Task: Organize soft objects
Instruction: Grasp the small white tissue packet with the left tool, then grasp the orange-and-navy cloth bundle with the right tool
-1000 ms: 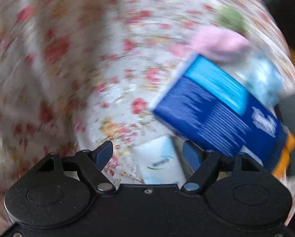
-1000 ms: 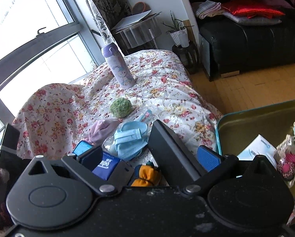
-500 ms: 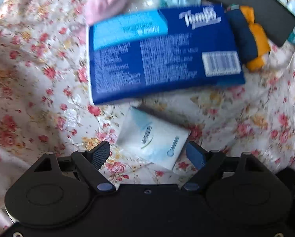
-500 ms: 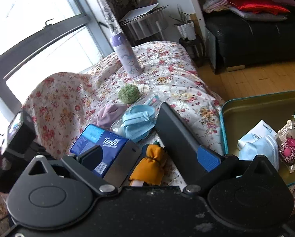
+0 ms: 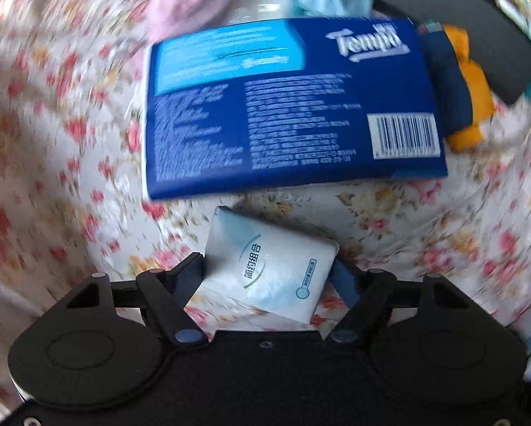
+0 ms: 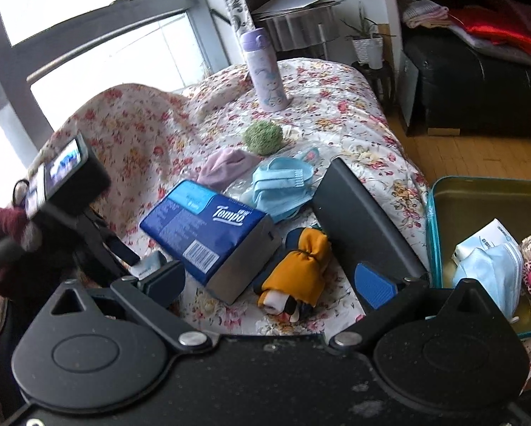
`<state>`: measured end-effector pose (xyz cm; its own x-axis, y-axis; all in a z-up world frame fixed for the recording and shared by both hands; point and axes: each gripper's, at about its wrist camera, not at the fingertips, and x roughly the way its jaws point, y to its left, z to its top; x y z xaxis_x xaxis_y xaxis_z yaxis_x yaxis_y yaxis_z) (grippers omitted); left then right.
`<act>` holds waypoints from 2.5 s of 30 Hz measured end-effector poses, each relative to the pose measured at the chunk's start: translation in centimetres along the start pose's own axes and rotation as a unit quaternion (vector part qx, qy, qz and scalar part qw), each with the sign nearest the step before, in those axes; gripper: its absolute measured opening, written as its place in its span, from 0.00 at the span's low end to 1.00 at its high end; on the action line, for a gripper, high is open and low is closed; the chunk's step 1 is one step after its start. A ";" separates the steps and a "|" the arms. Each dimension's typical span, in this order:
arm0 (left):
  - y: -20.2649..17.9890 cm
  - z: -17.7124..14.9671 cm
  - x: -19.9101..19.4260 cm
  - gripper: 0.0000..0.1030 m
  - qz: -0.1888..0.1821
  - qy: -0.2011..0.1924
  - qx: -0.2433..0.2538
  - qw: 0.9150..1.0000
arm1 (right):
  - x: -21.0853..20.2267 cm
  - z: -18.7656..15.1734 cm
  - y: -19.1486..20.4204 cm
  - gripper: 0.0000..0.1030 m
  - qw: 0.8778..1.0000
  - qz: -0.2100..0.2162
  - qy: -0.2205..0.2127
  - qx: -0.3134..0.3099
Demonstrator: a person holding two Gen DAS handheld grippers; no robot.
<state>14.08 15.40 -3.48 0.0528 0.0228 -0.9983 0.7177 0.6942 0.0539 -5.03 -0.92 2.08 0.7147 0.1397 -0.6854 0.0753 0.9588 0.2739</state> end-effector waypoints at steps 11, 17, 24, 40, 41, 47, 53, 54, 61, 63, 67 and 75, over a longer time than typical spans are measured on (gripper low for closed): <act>4.2 -3.1 -2.8 0.69 0.018 -0.082 -0.190 0.978 | 3.3 -0.5 0.4 0.95 0.999 -0.027 0.043 -0.017; 6.5 -3.2 -2.4 0.69 0.014 -0.099 -0.268 0.958 | 5.6 -1.4 0.7 0.95 0.996 -0.031 0.076 -0.033; 6.9 -4.1 -2.6 0.69 0.021 -0.118 -0.307 0.944 | 7.5 -2.0 2.4 0.93 0.993 0.010 0.094 -0.067; 7.2 -4.2 -2.3 0.69 -0.005 -0.128 -0.325 0.937 | 5.7 -1.1 2.5 0.99 0.965 -0.063 0.018 -0.253; 7.2 -4.3 -2.2 0.69 -0.006 -0.129 -0.325 0.937 | 6.1 -1.0 2.5 0.99 0.961 -0.064 0.017 -0.268; 7.2 -4.4 -2.2 0.69 -0.005 -0.136 -0.326 0.936 | 8.9 -1.2 2.7 0.99 0.942 -0.051 0.035 -0.329; 7.2 -4.2 -1.9 0.69 -0.006 -0.133 -0.323 0.937 | 10.9 -0.9 1.6 0.99 0.945 -0.029 0.068 -0.318; 7.2 -4.2 -1.9 0.69 -0.008 -0.133 -0.323 0.937 | 11.2 -0.9 1.5 0.98 0.946 -0.026 0.073 -0.315; 7.3 -4.1 -1.8 0.69 -0.010 -0.132 -0.324 0.937 | 11.8 -1.4 1.7 0.79 0.951 -0.022 0.091 -0.295; 7.3 -4.1 -1.7 0.69 -0.010 -0.132 -0.325 0.937 | 11.2 -1.4 1.9 0.75 0.956 -0.023 0.095 -0.276; 7.3 -4.1 -1.8 0.69 -0.009 -0.133 -0.326 0.936 | 9.2 -1.8 2.0 0.73 0.969 -0.009 0.100 -0.225; 7.2 -4.4 -2.2 0.69 0.003 -0.139 -0.329 0.934 | 3.9 -4.3 3.0 0.73 0.985 -0.003 0.084 -0.154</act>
<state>16.06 23.48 -0.98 0.3003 -0.0963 -0.9490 0.1401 0.9885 -0.0560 -5.03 3.59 -2.64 0.5875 0.1483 -0.7955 -0.1535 0.9856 0.0703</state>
